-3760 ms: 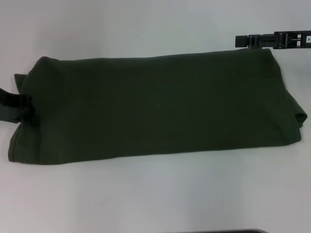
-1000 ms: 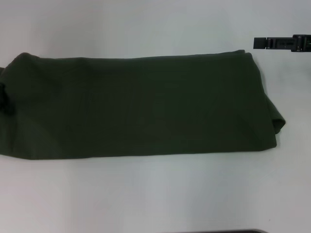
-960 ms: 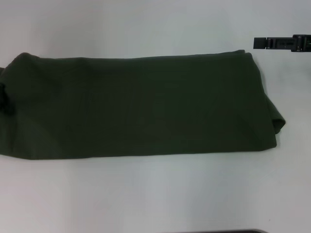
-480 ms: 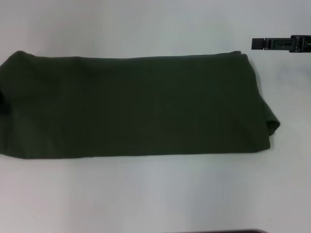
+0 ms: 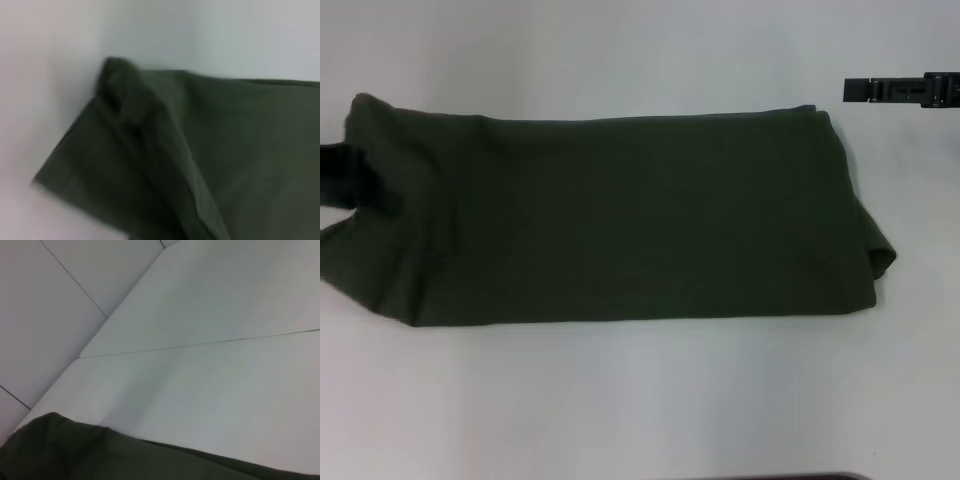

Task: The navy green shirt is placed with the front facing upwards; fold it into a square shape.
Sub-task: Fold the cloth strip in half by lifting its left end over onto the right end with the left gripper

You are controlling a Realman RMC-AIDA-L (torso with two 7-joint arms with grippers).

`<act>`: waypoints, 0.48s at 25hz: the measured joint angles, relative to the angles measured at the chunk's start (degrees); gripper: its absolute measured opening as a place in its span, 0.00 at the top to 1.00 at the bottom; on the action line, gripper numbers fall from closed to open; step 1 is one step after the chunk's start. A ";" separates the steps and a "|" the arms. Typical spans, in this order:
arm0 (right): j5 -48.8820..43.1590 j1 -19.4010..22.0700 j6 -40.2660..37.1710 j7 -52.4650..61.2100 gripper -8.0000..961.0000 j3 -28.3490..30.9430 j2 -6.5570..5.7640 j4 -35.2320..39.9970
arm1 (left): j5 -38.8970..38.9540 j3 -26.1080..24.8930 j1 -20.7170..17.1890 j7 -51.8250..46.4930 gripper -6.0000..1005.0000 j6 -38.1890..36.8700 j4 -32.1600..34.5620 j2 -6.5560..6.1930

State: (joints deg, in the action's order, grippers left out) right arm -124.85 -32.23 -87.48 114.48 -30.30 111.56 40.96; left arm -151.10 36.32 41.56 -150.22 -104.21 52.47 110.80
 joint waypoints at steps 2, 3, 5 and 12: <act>-0.03 0.08 -0.12 0.01 0.16 -0.04 -0.08 0.00 | 2.95 -0.65 0.38 1.07 0.98 -2.07 -0.02 -0.05; -0.04 0.10 -0.18 0.00 0.16 -0.10 -0.11 0.00 | 4.75 -0.80 0.54 1.53 0.98 -3.11 -0.04 -0.02; -0.05 0.15 -0.24 -0.02 0.16 -0.47 -0.12 0.00 | 8.09 -0.89 0.86 2.14 0.98 -4.98 -0.11 0.21; -0.10 0.40 -0.40 0.06 0.16 -1.23 -0.44 0.50 | 18.34 -0.12 2.29 3.20 0.98 -7.41 -1.47 3.82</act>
State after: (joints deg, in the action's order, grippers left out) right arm -124.95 -31.83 -87.88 114.55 -31.53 111.12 41.45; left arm -132.76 36.20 43.85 -147.02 -111.62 51.00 114.62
